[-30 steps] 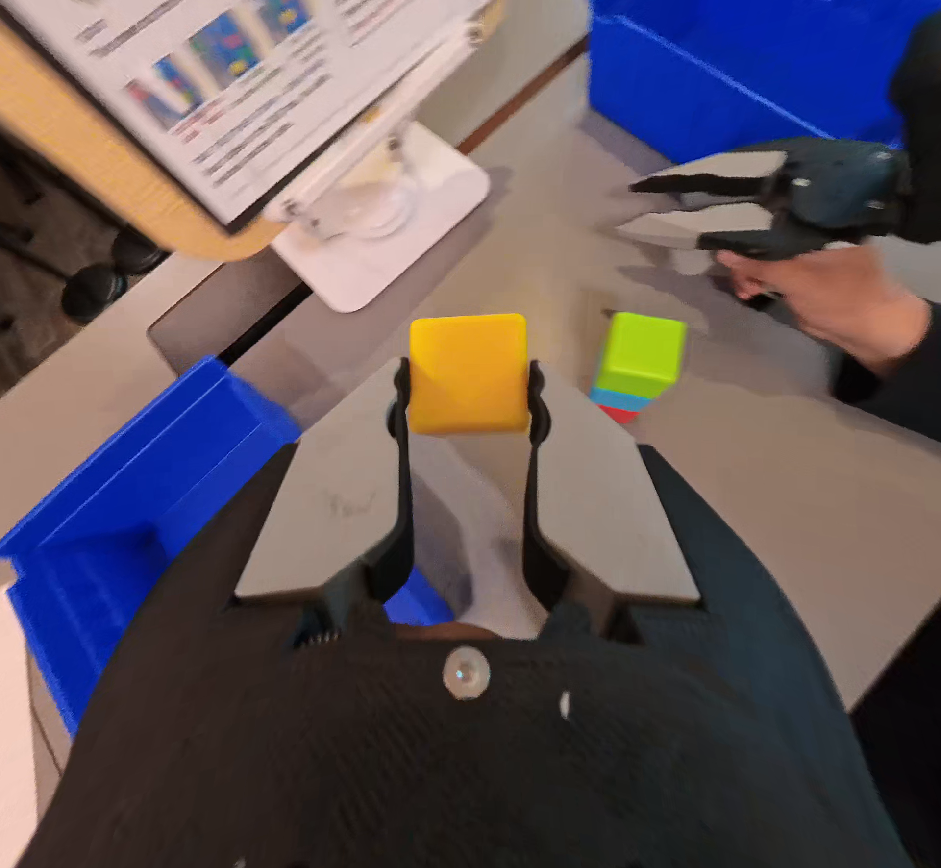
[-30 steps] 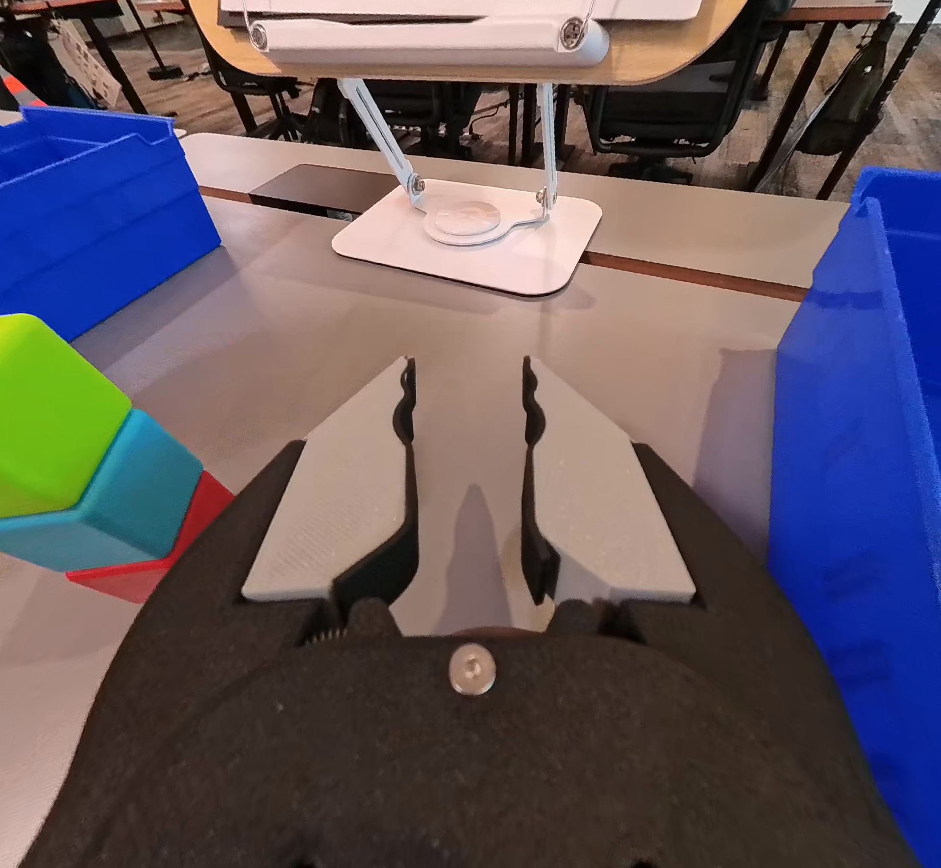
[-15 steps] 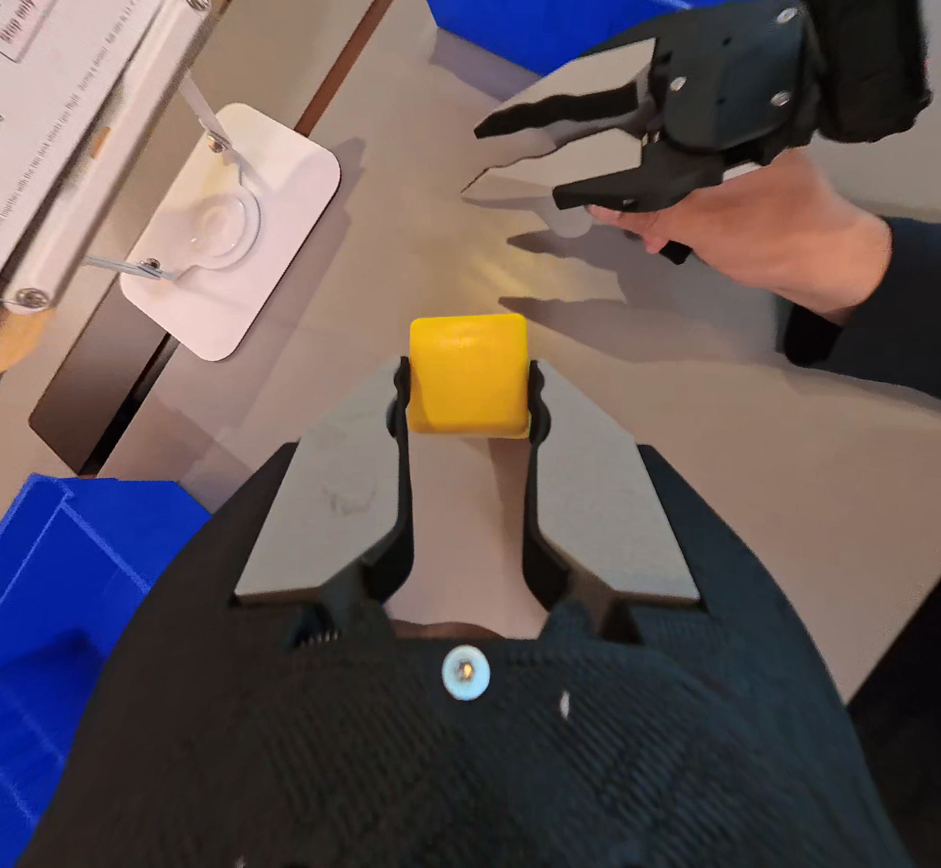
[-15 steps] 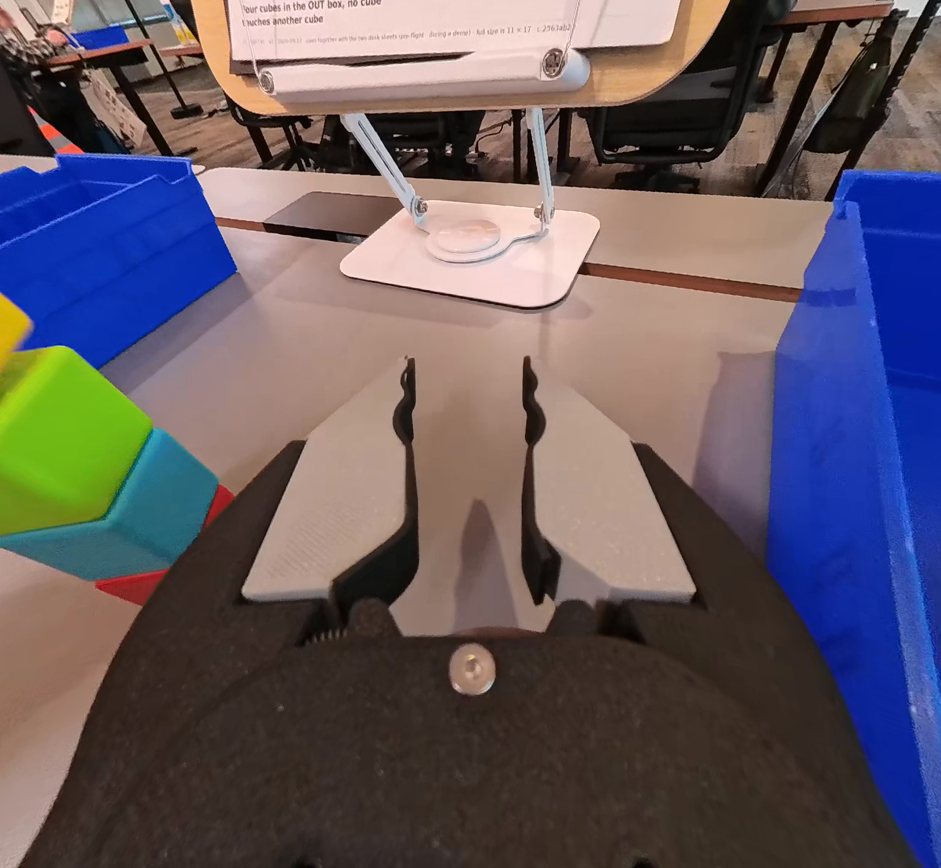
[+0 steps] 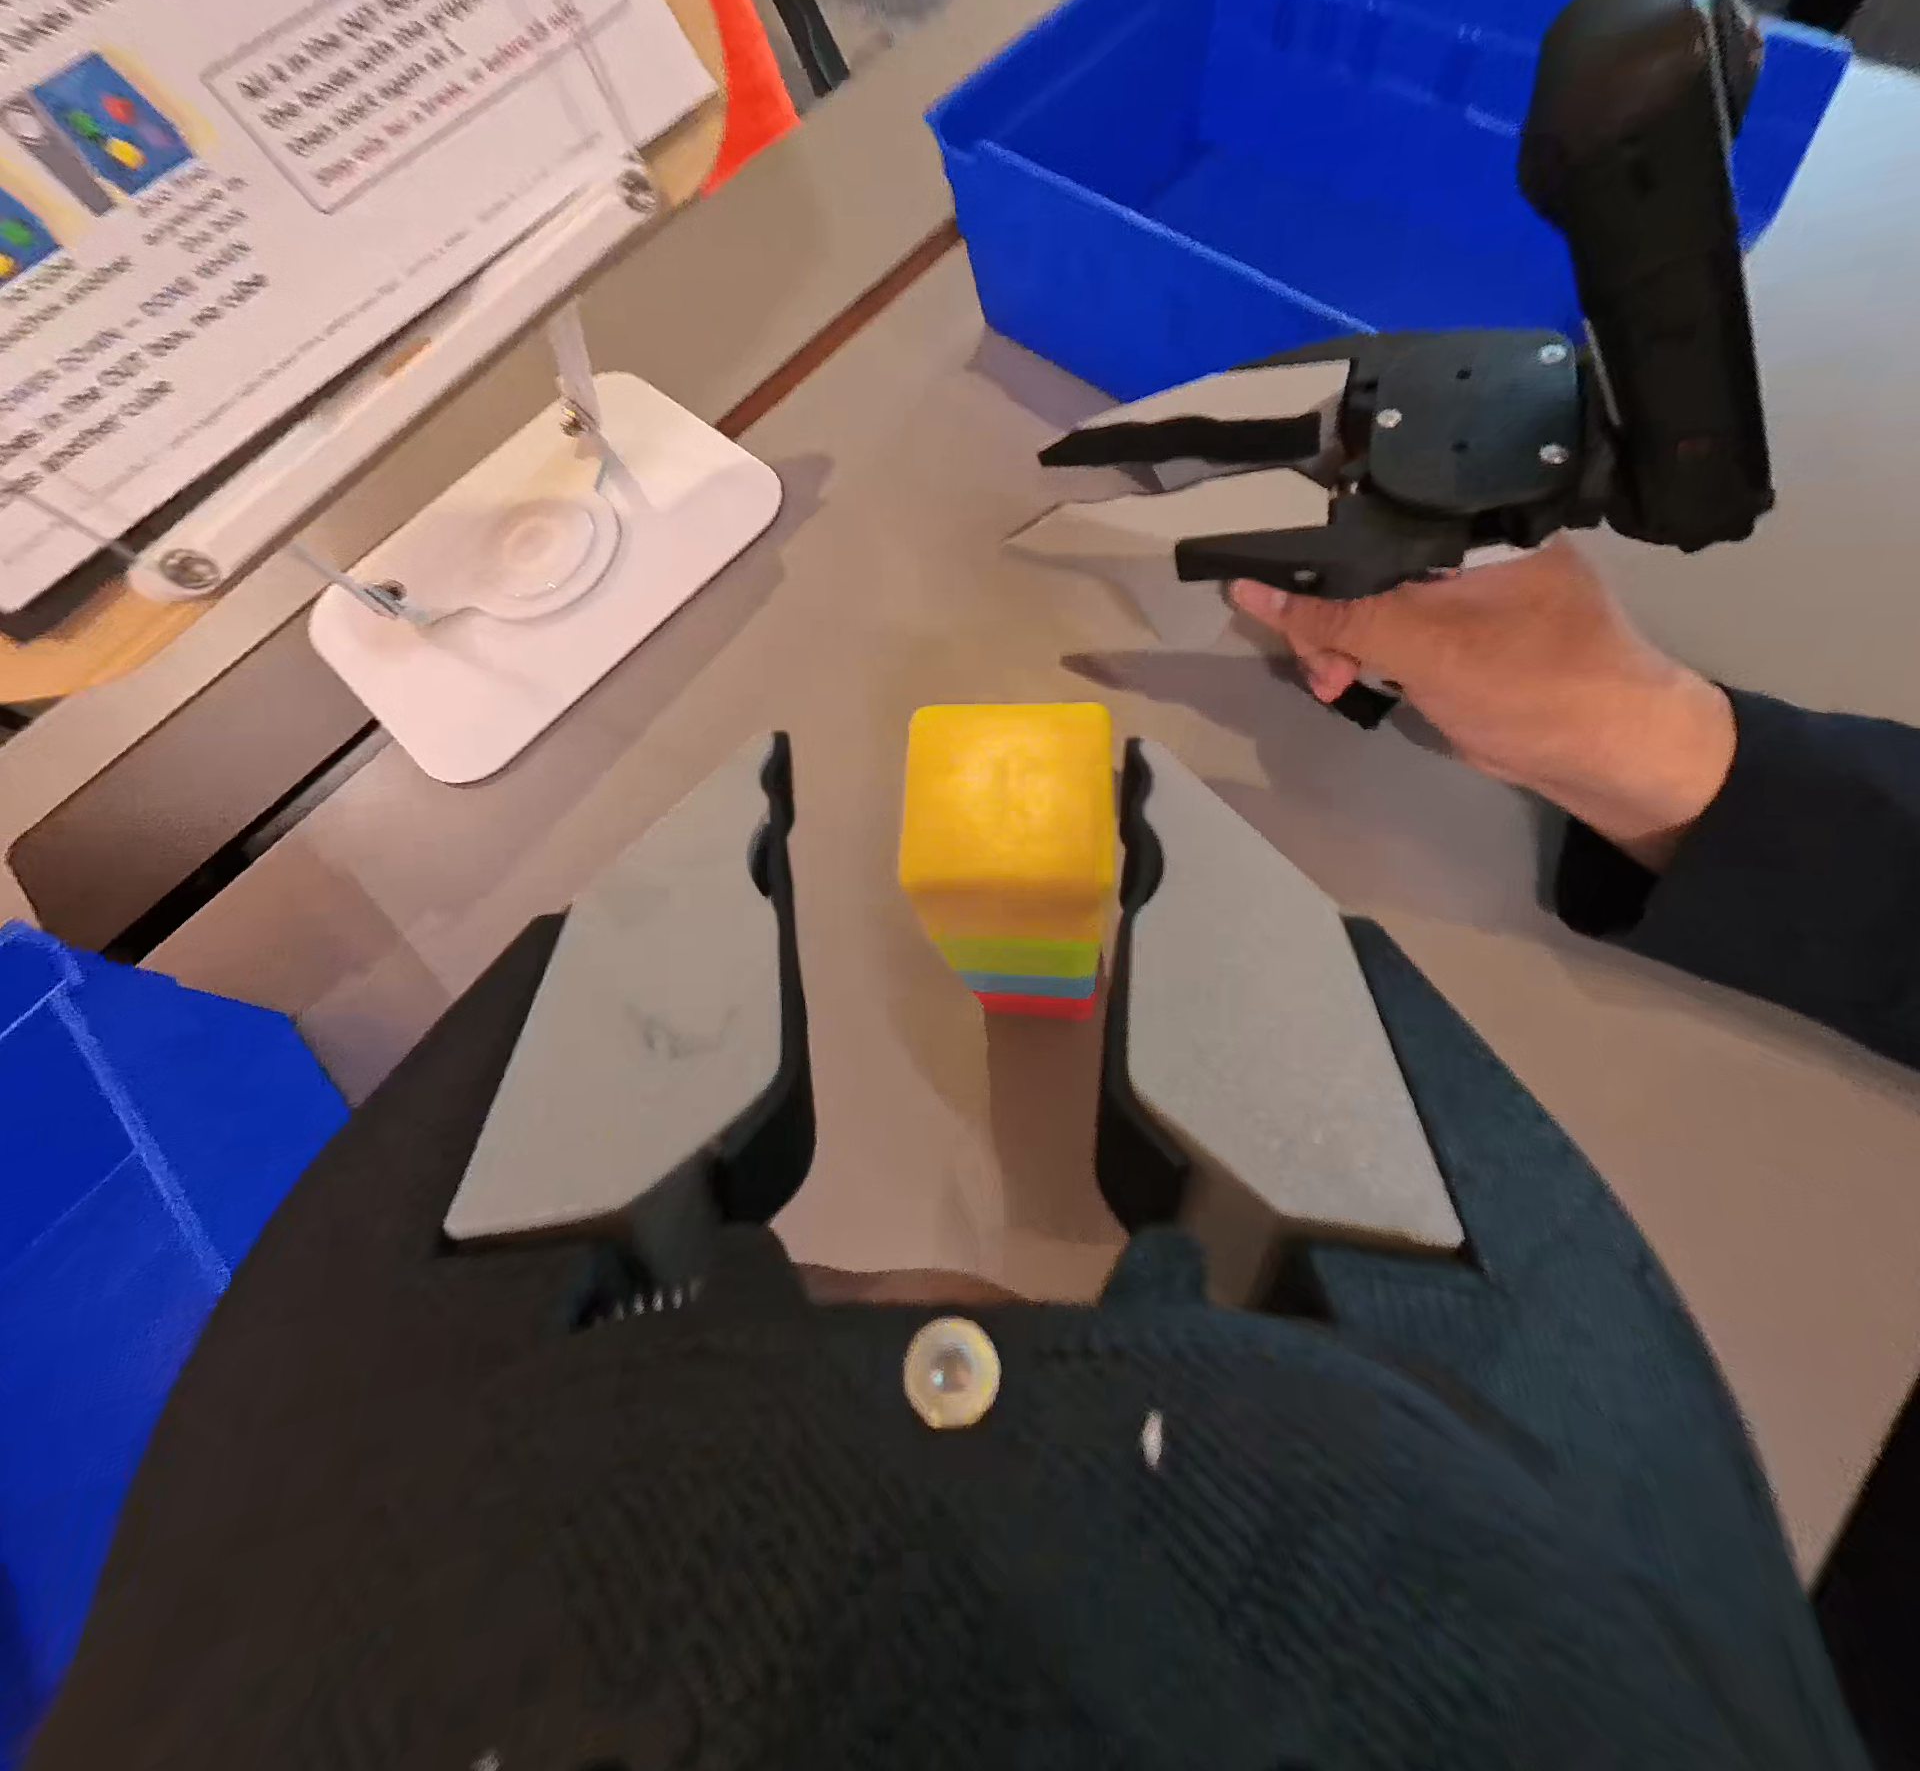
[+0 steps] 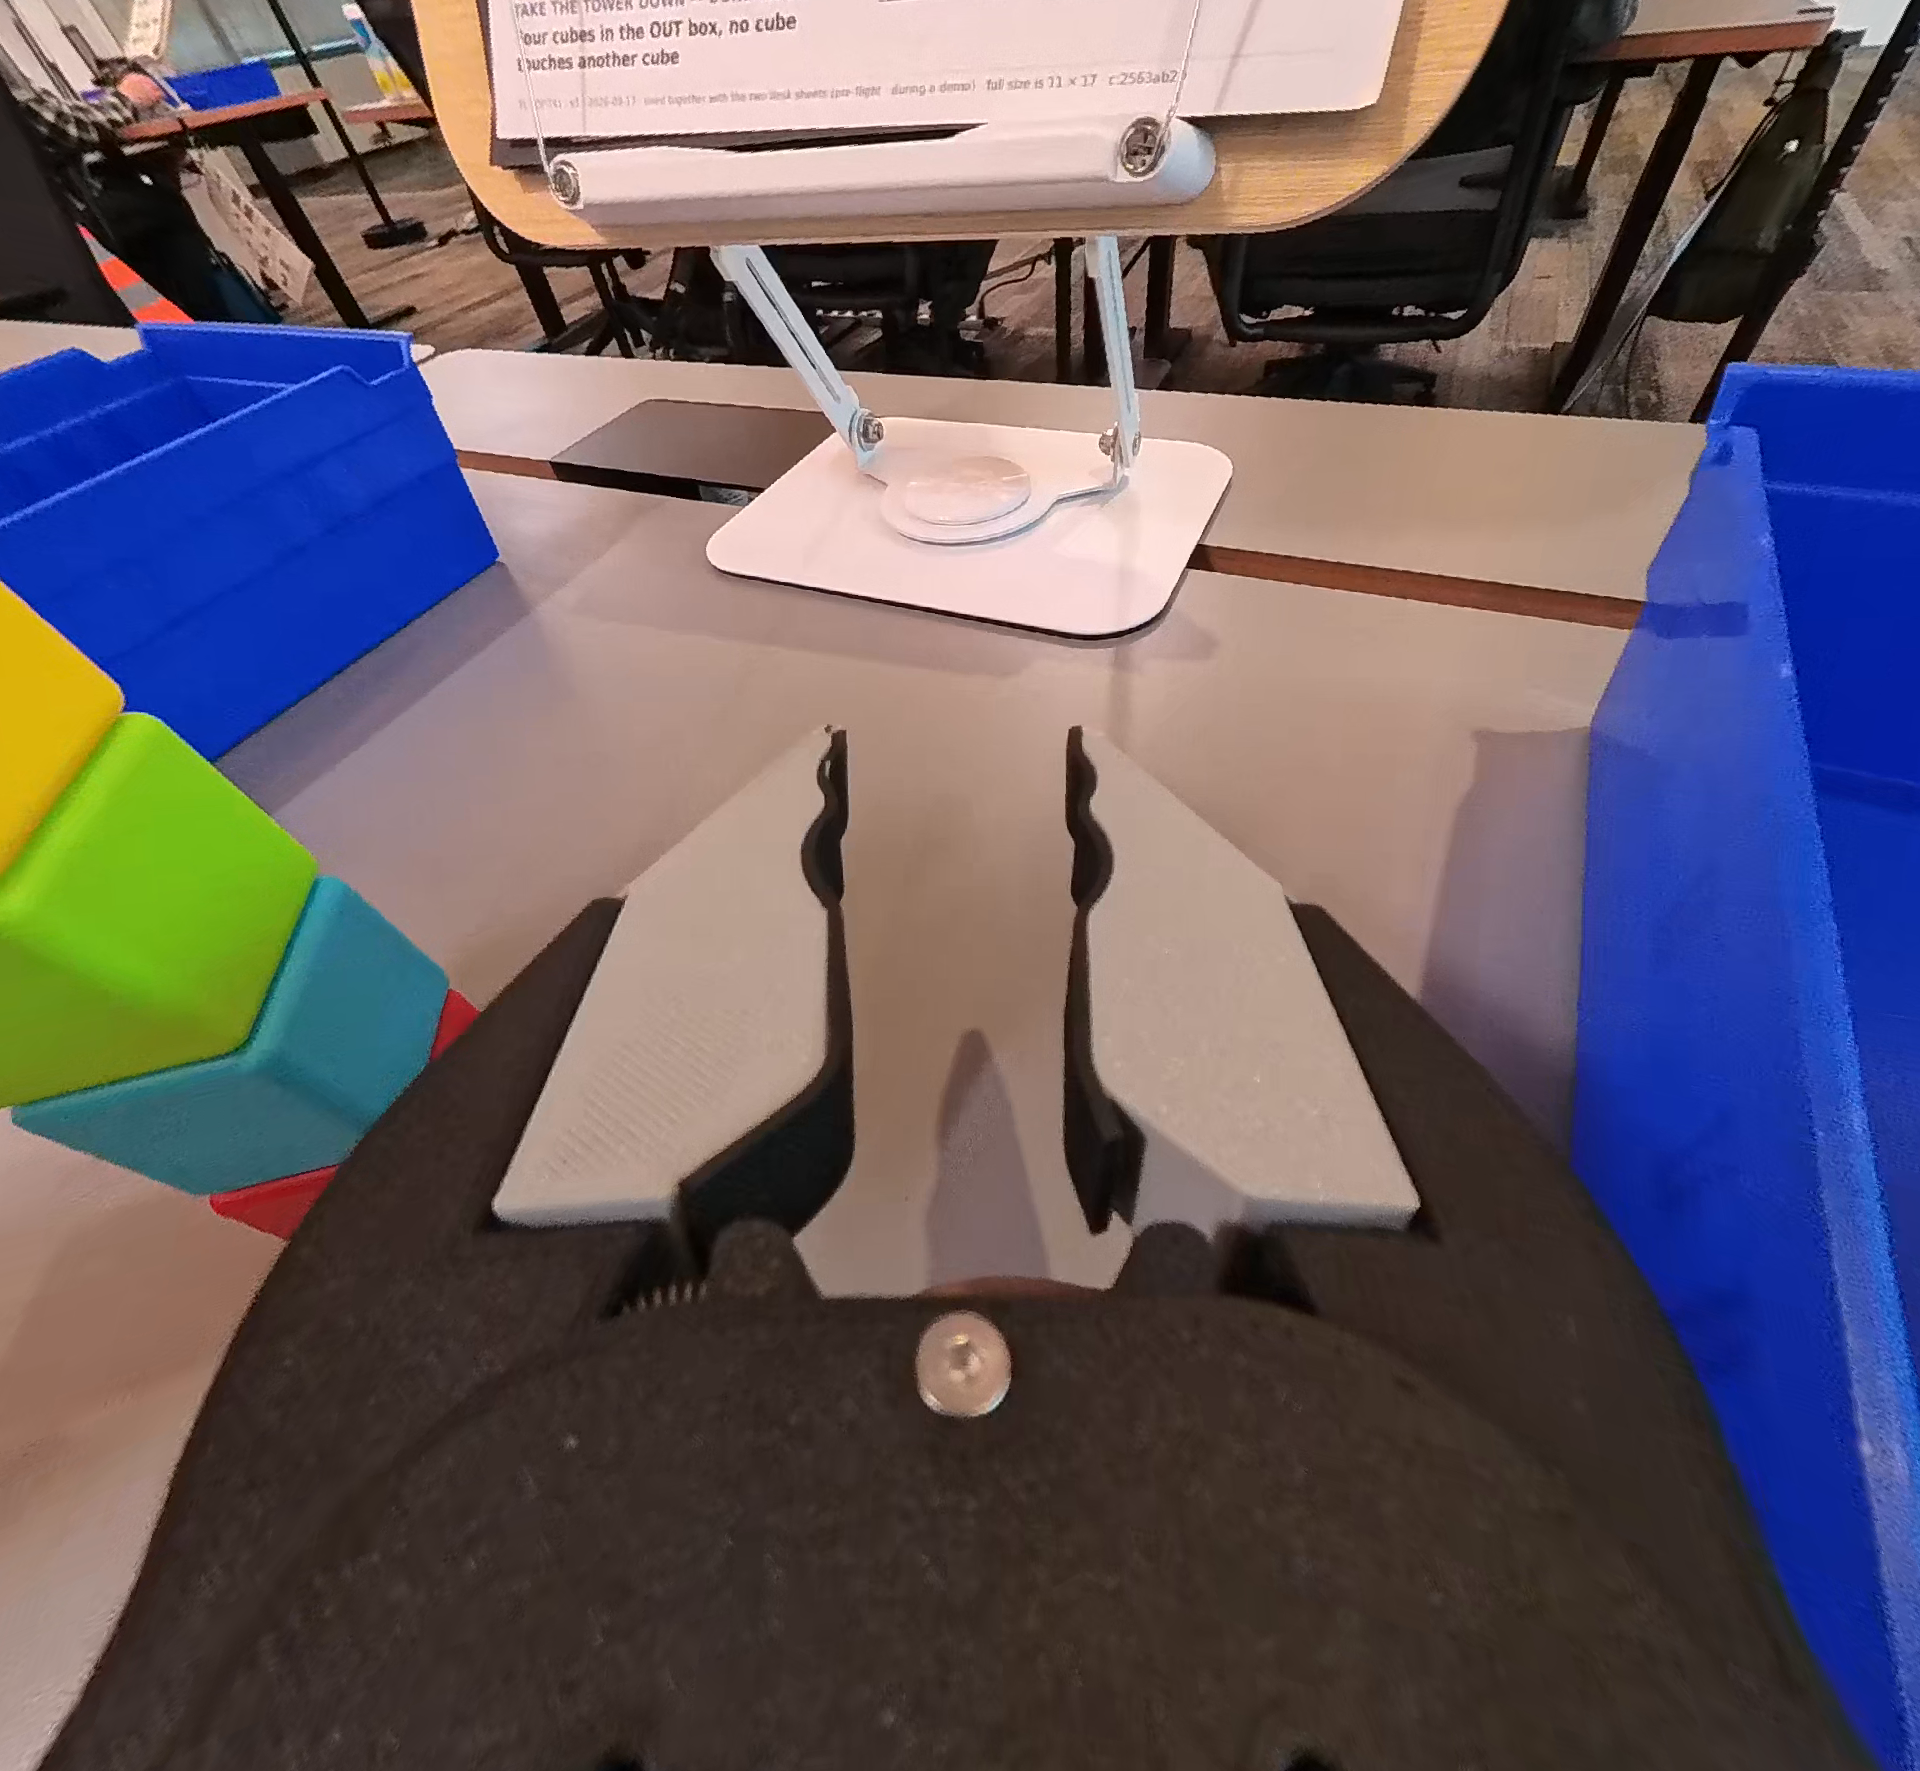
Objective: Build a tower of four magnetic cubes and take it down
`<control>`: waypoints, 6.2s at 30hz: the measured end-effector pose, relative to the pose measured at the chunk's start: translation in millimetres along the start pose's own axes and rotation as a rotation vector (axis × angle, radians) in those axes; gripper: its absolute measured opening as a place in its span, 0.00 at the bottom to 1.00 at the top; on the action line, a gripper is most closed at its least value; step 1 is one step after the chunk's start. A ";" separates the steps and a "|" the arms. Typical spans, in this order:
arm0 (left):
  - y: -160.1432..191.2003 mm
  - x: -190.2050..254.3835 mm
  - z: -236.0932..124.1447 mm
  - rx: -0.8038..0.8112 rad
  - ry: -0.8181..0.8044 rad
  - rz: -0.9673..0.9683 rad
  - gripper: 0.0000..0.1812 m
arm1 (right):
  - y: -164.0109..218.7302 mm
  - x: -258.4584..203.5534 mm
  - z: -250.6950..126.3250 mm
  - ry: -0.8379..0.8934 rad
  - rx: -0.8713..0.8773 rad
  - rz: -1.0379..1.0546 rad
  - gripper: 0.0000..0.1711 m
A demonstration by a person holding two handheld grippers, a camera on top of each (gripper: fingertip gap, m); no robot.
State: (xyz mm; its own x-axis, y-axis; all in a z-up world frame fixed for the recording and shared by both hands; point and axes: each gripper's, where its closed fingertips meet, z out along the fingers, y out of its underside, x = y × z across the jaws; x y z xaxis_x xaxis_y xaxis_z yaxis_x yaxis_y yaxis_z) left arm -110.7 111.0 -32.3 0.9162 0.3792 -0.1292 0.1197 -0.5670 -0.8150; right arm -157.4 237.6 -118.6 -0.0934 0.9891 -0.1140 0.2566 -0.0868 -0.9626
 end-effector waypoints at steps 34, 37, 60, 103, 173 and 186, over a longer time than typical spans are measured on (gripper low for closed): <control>87.8 -8.8 23.1 0.432 0.308 -0.113 0.32 | -36.8 -95.9 -47.7 -0.527 0.180 -0.230 0.21; 90.7 3.9 30.1 0.400 0.307 -0.057 0.32 | -33.0 -88.8 -47.0 -0.519 0.163 -0.237 0.21; 84.8 26.3 25.3 0.440 0.353 0.017 0.24 | 17.3 -103.1 -31.7 -0.527 -0.004 -0.475 0.12; 68.1 31.8 79.2 0.334 0.339 0.014 0.29 | -19.7 -78.4 -35.5 -0.497 0.087 -0.189 0.13; 67.7 32.6 75.8 0.323 0.270 -0.047 0.28 | -100.9 119.8 -102.7 0.248 0.147 -0.163 0.32; 67.5 37.8 77.2 0.323 0.312 -0.050 0.28 | 20.0 289.2 -31.8 0.494 -0.624 -0.241 0.32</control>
State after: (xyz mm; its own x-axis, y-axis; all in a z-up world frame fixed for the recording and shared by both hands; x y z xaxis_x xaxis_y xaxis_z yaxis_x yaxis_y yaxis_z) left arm -97.4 143.4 -135.8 0.9897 0.1334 0.0515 0.0871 -0.2770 -0.9569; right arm -148.7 525.7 -163.0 0.1816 0.9233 0.3385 0.7833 0.0723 -0.6174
